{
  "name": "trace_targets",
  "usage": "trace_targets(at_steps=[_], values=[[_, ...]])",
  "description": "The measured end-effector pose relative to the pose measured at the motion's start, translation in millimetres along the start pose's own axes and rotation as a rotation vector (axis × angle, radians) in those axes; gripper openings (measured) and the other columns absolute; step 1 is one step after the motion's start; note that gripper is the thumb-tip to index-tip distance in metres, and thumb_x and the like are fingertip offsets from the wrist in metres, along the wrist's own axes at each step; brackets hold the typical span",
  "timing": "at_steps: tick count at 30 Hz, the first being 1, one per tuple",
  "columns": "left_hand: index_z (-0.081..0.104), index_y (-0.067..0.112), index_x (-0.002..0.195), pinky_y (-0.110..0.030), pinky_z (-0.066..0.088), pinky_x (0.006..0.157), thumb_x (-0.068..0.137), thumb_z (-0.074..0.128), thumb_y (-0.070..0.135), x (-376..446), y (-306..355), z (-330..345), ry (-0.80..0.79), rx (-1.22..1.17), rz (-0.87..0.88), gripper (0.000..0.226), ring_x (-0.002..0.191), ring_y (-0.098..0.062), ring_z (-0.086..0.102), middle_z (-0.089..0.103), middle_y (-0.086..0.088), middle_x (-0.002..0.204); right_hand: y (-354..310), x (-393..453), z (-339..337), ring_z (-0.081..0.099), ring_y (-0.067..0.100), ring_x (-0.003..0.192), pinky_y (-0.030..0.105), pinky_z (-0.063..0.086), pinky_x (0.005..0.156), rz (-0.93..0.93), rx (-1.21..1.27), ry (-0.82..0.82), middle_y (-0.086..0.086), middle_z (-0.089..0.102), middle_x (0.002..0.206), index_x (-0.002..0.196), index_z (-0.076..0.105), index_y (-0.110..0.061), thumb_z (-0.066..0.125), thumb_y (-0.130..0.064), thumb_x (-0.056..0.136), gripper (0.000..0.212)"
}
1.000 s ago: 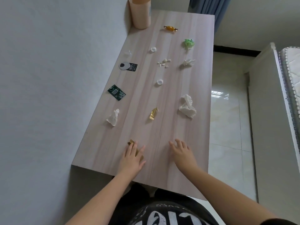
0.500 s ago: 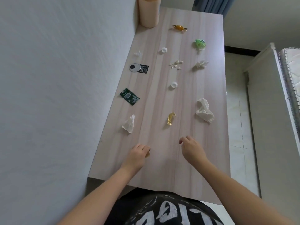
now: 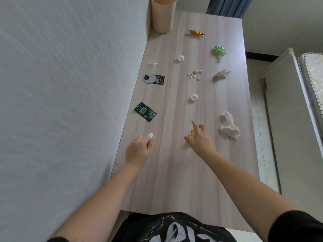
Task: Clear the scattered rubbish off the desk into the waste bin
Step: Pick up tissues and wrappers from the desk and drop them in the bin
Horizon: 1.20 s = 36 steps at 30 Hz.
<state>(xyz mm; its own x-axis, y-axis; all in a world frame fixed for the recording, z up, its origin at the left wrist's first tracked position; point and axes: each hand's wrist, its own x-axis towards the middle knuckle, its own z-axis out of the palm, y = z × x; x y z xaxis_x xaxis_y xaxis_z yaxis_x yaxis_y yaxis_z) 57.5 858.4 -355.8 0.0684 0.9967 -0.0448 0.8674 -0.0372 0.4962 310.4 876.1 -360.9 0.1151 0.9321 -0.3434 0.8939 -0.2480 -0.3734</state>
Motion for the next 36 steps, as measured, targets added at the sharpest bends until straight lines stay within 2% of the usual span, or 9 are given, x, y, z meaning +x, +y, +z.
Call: trace_targets(at_steps=[2,4,8,13,19,23,26,29,36], values=[[0.059,0.008,0.104,-0.040,0.046,0.056,0.094,0.049,0.022,8,-2,4,-0.080,-0.034,-0.021,0.019,0.071,-0.036,0.056,0.056,-0.016,0.092,0,11,6,0.057,0.041,0.103,0.038,0.046,0.071,0.054,-0.026,-0.048,0.011,0.019,0.147,0.144,0.010,-0.034,0.053,-0.047,0.089,0.071],[0.043,0.016,0.131,-0.042,0.051,0.060,0.091,0.053,0.021,14,-4,9,-0.172,-0.043,-0.070,0.041,0.071,-0.035,0.057,0.045,-0.016,0.110,1,18,12,0.056,0.040,0.104,0.039,0.047,0.074,0.106,-0.029,-0.091,0.012,0.021,0.143,0.143,0.013,-0.031,0.054,-0.044,0.089,0.069],[0.024,0.028,0.143,-0.042,0.054,0.072,0.088,0.058,0.040,18,-11,25,-0.316,0.089,-0.108,0.066,0.085,-0.034,0.060,0.032,-0.014,0.123,9,13,22,0.058,0.039,0.090,0.040,0.047,0.071,0.132,0.054,-0.070,0.013,0.036,0.123,0.123,0.036,-0.016,0.050,-0.029,0.093,0.035],[0.041,0.014,0.129,-0.042,0.052,0.068,0.088,0.058,0.041,13,-22,44,-0.333,0.154,-0.072,0.053,0.086,-0.034,0.059,0.044,-0.016,0.118,22,-4,26,0.055,0.036,0.081,0.043,0.045,0.067,0.055,0.008,-0.084,0.015,0.048,0.110,0.104,0.046,-0.007,0.037,-0.024,0.099,0.019],[0.053,0.007,0.099,-0.039,0.039,0.060,0.093,0.052,0.034,13,-13,54,-0.302,0.080,-0.017,0.028,0.087,-0.037,0.057,0.054,-0.013,0.103,49,-27,14,0.056,0.031,0.105,0.036,0.042,0.081,0.063,-0.040,-0.083,0.007,0.057,0.121,0.128,0.043,-0.014,0.041,-0.009,0.090,0.039],[0.054,0.008,0.079,-0.038,0.039,0.057,0.093,0.051,0.037,16,21,56,-0.263,0.093,0.125,0.033,0.077,-0.037,0.057,0.058,-0.014,0.087,71,-43,-3,0.059,0.033,0.087,0.036,0.039,0.066,0.113,-0.025,0.032,0.013,0.063,0.097,0.096,0.057,-0.007,0.043,-0.018,0.096,0.017],[0.043,0.014,0.062,-0.032,0.035,0.052,0.092,0.052,0.034,19,55,57,-0.240,0.069,0.190,0.037,0.070,-0.034,0.055,0.054,-0.010,0.072,87,-52,-21,0.057,0.036,0.072,0.035,0.030,0.060,0.151,-0.085,0.111,0.015,0.063,0.078,0.075,0.055,-0.007,0.032,-0.035,0.101,0.044],[0.045,0.010,0.056,-0.031,0.035,0.049,0.086,0.059,0.026,22,89,61,-0.212,0.054,0.243,0.037,0.067,-0.032,0.052,0.049,-0.010,0.068,105,-58,-36,0.047,0.028,0.060,0.033,0.028,0.054,0.198,-0.026,0.125,0.005,0.049,0.059,0.059,0.039,-0.014,0.029,-0.043,0.099,0.050],[0.050,0.000,0.059,-0.033,0.036,0.054,0.090,0.058,0.022,36,157,86,-0.186,-0.035,0.281,0.038,0.066,-0.033,0.051,0.049,-0.016,0.079,150,-53,-67,0.043,0.023,0.054,0.033,0.028,0.051,0.115,0.090,0.121,0.000,0.039,0.052,0.055,0.034,-0.016,0.044,-0.039,0.096,0.048]])
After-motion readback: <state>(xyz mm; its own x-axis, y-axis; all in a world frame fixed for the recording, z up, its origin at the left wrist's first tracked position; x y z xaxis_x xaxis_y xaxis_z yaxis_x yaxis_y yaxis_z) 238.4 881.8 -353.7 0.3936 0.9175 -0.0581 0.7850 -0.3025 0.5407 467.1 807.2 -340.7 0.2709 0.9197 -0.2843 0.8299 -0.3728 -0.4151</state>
